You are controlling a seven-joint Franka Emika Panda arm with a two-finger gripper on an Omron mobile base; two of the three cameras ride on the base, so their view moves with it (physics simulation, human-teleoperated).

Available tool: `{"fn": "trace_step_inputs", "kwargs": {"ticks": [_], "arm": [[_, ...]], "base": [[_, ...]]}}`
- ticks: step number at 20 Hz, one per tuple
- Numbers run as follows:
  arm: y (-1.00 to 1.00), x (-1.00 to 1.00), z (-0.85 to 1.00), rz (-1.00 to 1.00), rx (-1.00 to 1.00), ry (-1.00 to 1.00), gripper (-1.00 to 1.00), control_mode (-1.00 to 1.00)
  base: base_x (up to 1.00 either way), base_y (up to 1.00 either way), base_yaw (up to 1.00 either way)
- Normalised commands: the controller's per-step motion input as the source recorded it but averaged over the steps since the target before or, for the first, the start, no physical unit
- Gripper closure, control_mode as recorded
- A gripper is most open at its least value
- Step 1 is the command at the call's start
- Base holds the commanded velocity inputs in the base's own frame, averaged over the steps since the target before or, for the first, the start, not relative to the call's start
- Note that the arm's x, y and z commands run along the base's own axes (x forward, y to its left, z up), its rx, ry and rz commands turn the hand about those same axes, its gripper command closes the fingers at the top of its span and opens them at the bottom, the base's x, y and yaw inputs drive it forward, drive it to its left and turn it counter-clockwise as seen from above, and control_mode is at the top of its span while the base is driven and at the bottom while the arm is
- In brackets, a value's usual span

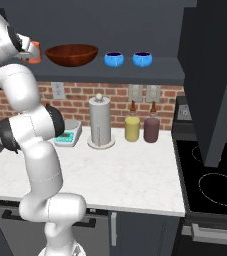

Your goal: Gather all objects into one cabinet and sort the glasses and bowls to opposite sides.

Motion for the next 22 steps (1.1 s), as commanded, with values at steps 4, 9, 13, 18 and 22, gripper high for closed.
{"fn": "trace_step_inputs", "kwargs": {"ticks": [4,9,13,18,22], "arm": [[-0.20,-0.35,-0.02,0.17,0.00,-0.11,1.00,-1.00],[-0.21,-0.46,-0.02,0.18,0.00,-0.12,1.00,-1.00],[-0.30,-0.59,-0.03,0.18,0.00,-0.08,1.00,-1.00],[-0.45,-0.79,0.00,0.16,0.01,-0.01,1.00,-1.00],[-0.40,-0.74,0.00,0.08,0.00,0.15,1.00,-1.00]], "base": [[0.00,0.00,0.00],[0.00,0.00,0.00],[0.00,0.00,0.00],[0.00,0.00,0.00],[0.00,0.00,0.00]]}}
